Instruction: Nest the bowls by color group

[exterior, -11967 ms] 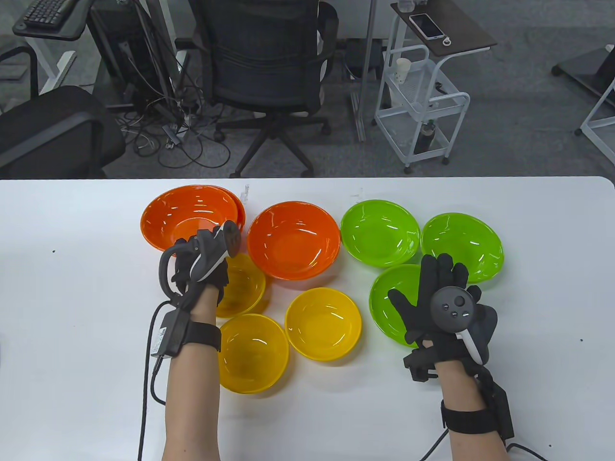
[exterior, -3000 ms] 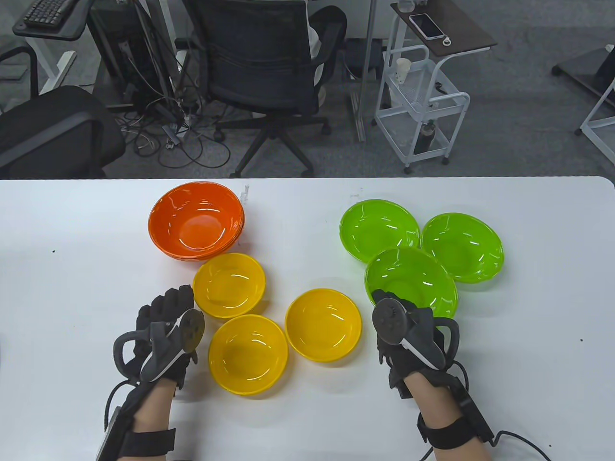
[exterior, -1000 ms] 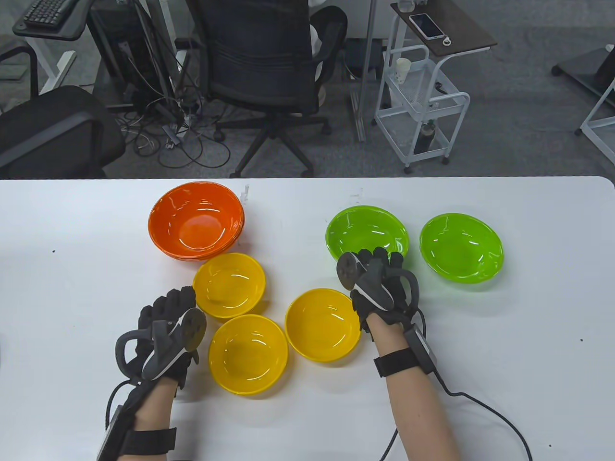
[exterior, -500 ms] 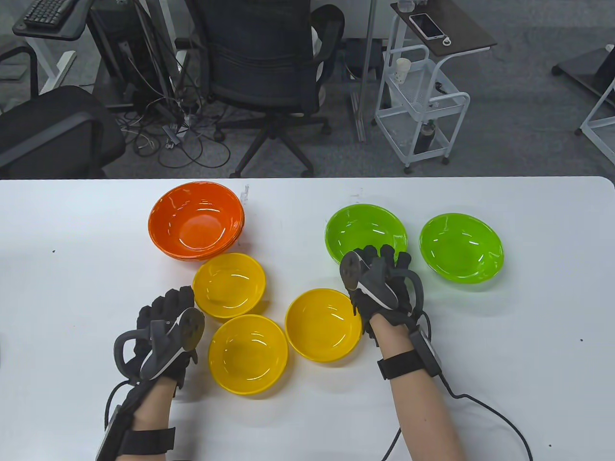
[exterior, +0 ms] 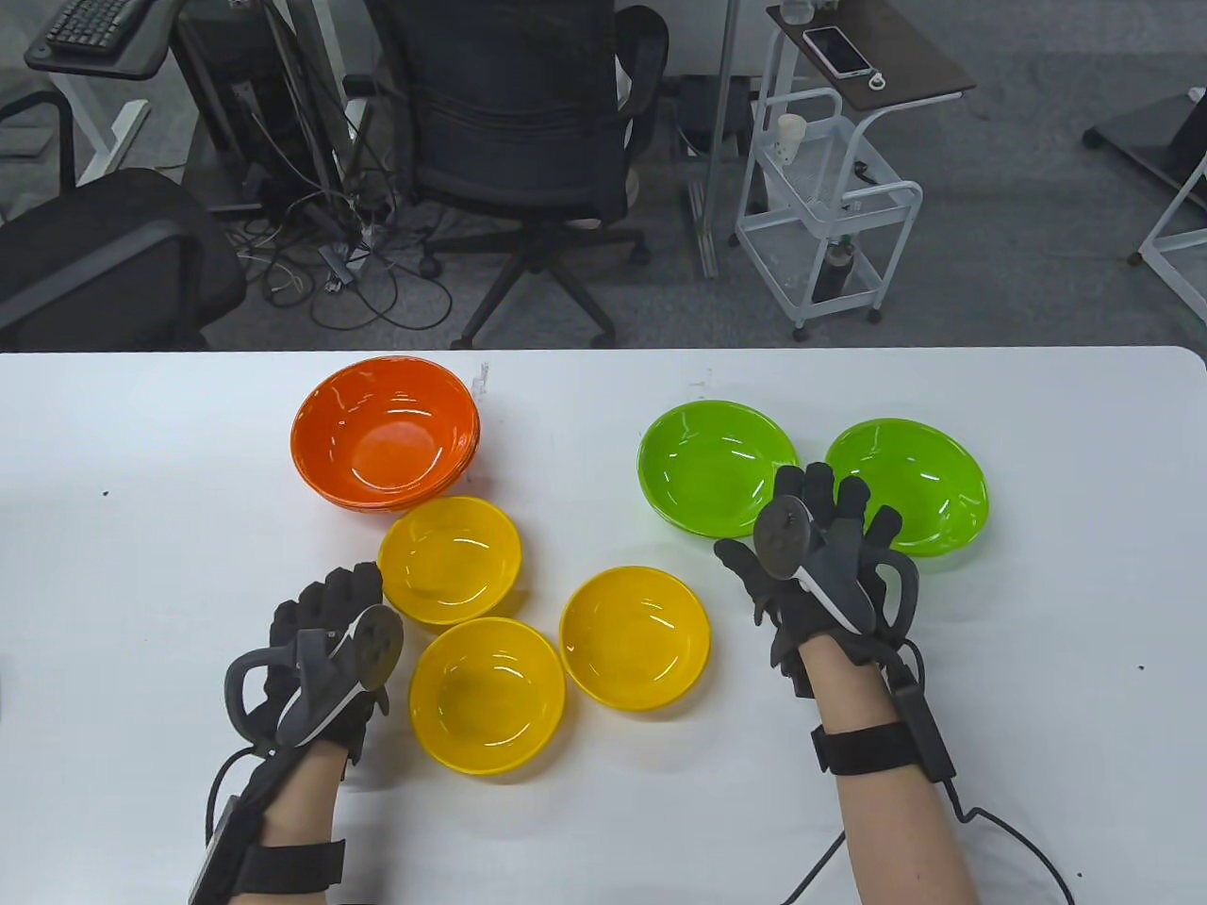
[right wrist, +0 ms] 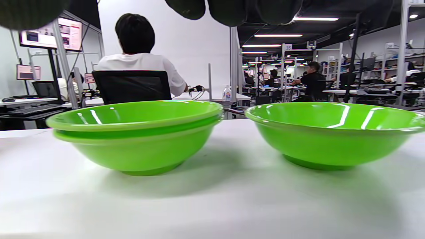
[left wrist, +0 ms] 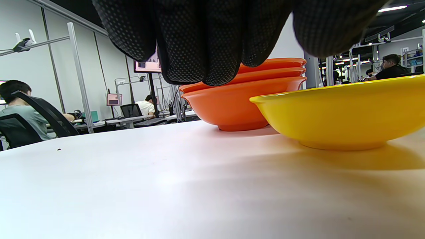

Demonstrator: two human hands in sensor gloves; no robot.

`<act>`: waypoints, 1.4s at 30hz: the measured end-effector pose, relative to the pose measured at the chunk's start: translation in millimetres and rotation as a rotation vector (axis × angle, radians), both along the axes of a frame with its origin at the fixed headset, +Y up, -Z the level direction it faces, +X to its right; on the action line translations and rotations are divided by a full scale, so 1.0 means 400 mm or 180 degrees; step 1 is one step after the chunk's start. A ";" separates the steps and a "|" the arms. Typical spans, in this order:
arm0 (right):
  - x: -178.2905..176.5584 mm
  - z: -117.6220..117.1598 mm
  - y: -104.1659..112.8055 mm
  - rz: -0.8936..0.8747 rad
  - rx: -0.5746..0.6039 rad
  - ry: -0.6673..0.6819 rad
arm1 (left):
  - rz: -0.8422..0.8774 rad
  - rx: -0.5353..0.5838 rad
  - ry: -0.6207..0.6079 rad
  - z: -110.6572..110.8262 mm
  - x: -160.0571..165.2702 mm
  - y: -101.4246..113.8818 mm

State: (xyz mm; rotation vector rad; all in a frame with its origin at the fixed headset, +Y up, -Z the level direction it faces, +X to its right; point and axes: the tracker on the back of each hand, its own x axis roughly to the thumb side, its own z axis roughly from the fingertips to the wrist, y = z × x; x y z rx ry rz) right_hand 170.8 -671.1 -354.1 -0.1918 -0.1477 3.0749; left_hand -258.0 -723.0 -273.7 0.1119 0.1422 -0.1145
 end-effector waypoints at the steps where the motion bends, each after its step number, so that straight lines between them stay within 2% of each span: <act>1: 0.012 0.000 -0.008 0.0027 -0.0036 -0.0049 | -0.0006 -0.0007 0.0003 0.000 0.000 0.000; 10: 0.081 -0.028 -0.095 0.0373 -0.0279 -0.0427 | -0.0002 -0.0016 0.0014 0.001 -0.001 -0.001; 15: 0.105 -0.049 -0.120 0.0618 -0.0345 -0.0586 | -0.0019 -0.0047 0.0026 0.001 -0.002 -0.001; 20: 0.120 -0.063 -0.143 0.0537 -0.0435 -0.0667 | -0.0036 -0.0057 0.0031 0.001 -0.001 -0.001; 42: 0.102 -0.087 -0.153 0.0968 0.0063 -0.0795 | -0.0079 -0.0103 0.0045 -0.002 0.001 -0.001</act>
